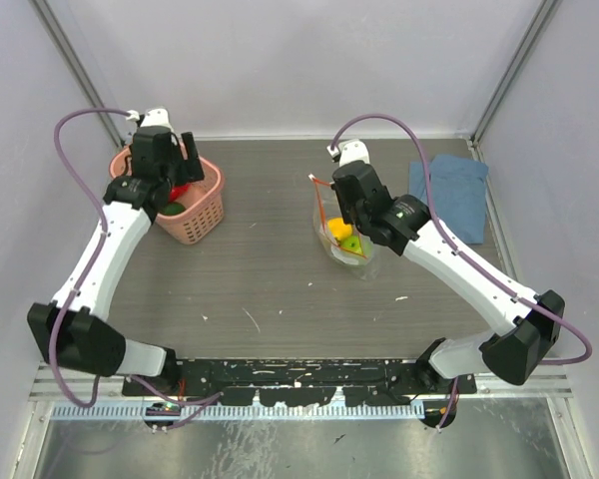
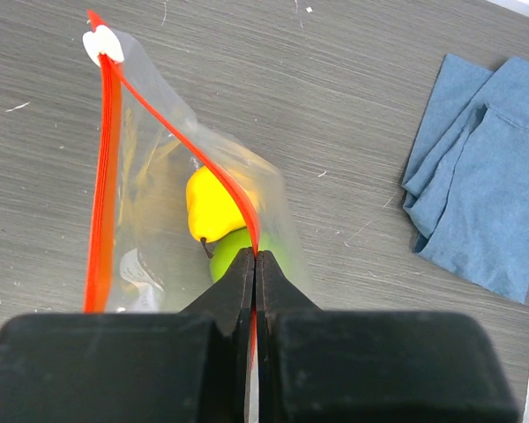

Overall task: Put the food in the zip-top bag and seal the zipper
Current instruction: Pick up the fake fruit from the bin.

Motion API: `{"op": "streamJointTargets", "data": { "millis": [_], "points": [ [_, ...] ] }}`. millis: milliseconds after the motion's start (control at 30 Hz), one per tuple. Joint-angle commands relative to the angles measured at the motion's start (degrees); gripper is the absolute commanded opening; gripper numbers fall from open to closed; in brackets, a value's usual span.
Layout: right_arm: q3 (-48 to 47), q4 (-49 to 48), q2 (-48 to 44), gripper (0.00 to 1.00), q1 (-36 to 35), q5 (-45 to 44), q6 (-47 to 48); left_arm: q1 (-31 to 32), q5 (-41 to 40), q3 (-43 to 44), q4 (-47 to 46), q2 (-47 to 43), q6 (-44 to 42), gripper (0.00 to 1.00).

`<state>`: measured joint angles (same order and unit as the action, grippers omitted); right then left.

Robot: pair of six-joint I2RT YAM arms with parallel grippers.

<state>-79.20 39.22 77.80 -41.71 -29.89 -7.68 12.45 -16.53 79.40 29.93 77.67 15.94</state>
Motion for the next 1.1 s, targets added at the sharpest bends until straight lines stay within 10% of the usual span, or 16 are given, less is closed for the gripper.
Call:
{"op": "streamJointTargets", "data": {
  "millis": [0, 1067],
  "points": [
    [0.3, -4.3, -2.8, 0.0, 0.3, 1.1, 0.3, -4.1, -1.0, 4.5, -2.5, 5.8, -2.7, 0.81],
    [1.6, -5.6, -2.4, 0.0, 0.3, 2.3, 1.2, -16.1, -2.7, 30.4, 15.2, 43.2, -8.7, 0.98]
  ]
}}
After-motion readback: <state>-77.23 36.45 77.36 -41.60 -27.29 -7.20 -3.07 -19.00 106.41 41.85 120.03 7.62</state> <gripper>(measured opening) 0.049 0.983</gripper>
